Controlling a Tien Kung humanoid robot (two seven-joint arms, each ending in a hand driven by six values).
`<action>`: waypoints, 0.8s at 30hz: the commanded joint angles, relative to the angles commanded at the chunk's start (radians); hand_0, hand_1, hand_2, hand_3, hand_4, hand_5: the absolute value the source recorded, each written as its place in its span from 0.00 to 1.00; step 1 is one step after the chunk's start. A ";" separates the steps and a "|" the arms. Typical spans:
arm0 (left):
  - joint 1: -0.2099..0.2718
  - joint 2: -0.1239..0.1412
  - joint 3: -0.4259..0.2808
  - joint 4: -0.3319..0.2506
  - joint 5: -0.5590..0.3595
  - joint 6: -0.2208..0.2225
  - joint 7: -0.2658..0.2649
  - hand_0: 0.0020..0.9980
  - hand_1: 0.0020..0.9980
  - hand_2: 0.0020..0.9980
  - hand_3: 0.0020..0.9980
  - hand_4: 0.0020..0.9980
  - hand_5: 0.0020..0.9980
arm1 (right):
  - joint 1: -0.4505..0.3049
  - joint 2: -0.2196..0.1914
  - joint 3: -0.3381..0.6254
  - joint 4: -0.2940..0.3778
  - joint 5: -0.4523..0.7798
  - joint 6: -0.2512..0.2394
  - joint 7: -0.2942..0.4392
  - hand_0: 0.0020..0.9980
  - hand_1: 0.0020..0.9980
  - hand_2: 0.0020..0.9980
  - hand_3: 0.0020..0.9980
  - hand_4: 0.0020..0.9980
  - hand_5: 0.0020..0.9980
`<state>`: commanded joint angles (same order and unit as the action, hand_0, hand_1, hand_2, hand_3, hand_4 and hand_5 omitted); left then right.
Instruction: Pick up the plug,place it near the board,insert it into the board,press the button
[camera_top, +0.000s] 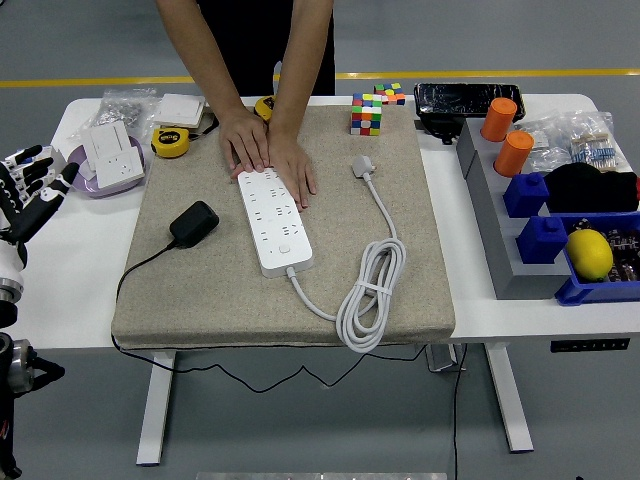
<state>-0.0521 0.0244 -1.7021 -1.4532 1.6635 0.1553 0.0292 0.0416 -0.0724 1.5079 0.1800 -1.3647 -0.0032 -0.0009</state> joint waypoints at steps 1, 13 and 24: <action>-0.003 0.001 0.005 0.003 0.014 0.000 0.004 0.95 0.97 0.96 0.93 1.00 0.11 | 0.000 0.000 0.000 0.000 0.000 0.000 0.000 0.92 0.80 0.78 0.80 1.00 1.00; -0.114 0.040 0.211 0.156 0.145 -0.024 0.056 1.00 1.00 1.00 1.00 1.00 0.05 | 0.003 -0.001 -0.003 0.000 -0.001 0.000 -0.001 0.92 0.80 0.78 0.80 1.00 1.00; -0.218 0.038 0.401 0.303 0.107 -0.041 0.052 1.00 1.00 1.00 1.00 1.00 0.07 | 0.005 -0.004 -0.007 0.000 -0.007 0.001 -0.004 0.92 0.80 0.78 0.80 1.00 1.00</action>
<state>-0.2697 0.0624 -1.3008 -1.1499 1.7705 0.1146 0.0807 0.0462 -0.0768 1.5010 0.1800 -1.3716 -0.0025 -0.0052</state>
